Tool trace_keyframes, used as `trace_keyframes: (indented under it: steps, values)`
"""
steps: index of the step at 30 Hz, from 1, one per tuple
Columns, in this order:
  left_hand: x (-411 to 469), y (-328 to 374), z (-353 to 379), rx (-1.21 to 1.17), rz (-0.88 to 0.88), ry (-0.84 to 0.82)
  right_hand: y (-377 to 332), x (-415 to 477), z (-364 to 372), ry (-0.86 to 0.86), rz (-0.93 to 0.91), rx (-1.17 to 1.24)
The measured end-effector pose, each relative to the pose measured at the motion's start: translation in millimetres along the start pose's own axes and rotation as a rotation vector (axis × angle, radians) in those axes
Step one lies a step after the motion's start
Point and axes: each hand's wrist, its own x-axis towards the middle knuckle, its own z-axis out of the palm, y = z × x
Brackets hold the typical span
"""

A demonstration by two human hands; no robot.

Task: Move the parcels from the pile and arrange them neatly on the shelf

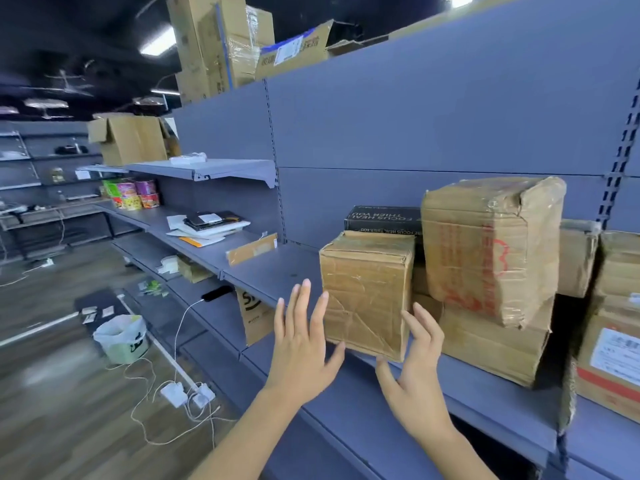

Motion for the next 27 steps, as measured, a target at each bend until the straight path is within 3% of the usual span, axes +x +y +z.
trace_keyframes:
  steps: [8,18,23,27]
  values:
    - [9.7,-51.9,28.6,-0.08,-0.189,-0.07,31.5,41.8,25.1,0.045,0.092,-0.04]
    - [107.5,-114.9,83.2,-0.218,-0.154,-0.073,47.3,84.0,27.5,0.298,0.079,-0.145]
    - [135.1,-116.7,114.8,-0.507,-0.066,-0.017,66.4,98.2,40.4,0.318,0.21,-0.087]
    - [149.0,-100.6,132.5,-0.877,-0.198,-0.124,69.6,100.6,53.9,0.372,0.323,0.055]
